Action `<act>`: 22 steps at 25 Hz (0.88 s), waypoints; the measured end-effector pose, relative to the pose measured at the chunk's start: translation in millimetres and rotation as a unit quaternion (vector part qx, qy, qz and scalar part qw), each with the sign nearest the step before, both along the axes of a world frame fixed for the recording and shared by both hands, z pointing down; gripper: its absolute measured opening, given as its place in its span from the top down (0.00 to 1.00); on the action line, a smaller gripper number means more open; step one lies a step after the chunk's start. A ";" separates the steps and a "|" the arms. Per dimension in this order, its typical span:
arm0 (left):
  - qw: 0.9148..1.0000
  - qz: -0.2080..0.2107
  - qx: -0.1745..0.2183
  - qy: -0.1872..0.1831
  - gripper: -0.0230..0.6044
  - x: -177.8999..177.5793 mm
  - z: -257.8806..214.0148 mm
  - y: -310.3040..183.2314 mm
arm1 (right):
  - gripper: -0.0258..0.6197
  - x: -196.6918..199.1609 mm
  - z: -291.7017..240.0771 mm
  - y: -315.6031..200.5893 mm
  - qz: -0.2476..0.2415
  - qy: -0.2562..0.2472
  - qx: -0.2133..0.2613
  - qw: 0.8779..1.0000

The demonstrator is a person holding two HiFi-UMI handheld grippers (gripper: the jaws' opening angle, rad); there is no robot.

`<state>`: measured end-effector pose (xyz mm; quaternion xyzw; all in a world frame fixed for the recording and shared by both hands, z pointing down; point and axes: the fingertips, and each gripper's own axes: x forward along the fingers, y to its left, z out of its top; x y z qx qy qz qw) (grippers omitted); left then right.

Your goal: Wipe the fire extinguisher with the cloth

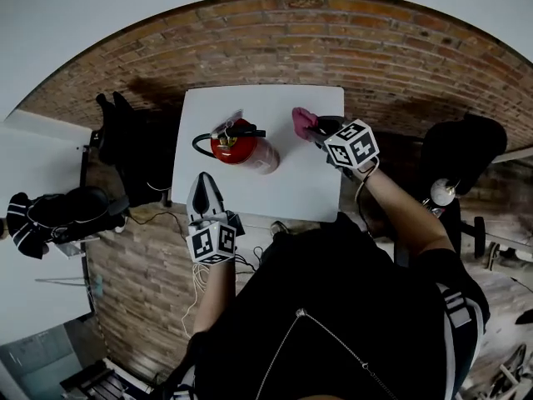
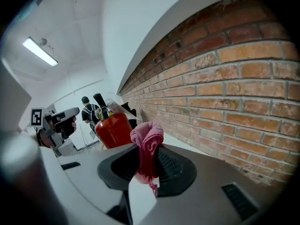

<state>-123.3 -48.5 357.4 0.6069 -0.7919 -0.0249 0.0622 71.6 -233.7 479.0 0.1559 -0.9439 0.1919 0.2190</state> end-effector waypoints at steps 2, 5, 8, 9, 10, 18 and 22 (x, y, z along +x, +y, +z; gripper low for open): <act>1.000 -0.019 -0.001 0.003 0.95 6.1 1.2 -1.4 | 0.80 -5.6 23.1 -11.1 -0.026 0.017 -0.021 0.999; 0.999 -0.042 -0.002 0.011 0.95 15.9 5.2 -1.4 | 0.80 -15.3 61.7 -23.8 -0.063 0.047 -0.051 0.996; 0.998 -0.063 -0.013 0.012 0.95 23.4 13.3 3.2 | 0.80 -28.0 99.9 -32.0 -0.093 0.075 -0.074 0.990; 0.997 -0.070 -0.018 0.012 0.95 24.9 16.3 4.8 | 0.80 -32.6 111.1 -34.7 -0.101 0.085 -0.081 0.988; 0.997 -0.075 -0.023 0.012 0.95 25.9 18.8 6.0 | 0.80 -37.3 121.0 -37.3 -0.107 0.094 -0.088 0.986; 0.993 -0.107 -0.041 0.022 0.95 25.1 29.4 7.9 | 0.80 -77.9 193.1 -47.3 -0.144 0.140 -0.131 0.971; 0.992 -0.110 -0.055 0.022 0.95 29.2 32.8 3.1 | 0.80 -93.1 230.4 -45.0 -0.174 0.172 -0.166 0.955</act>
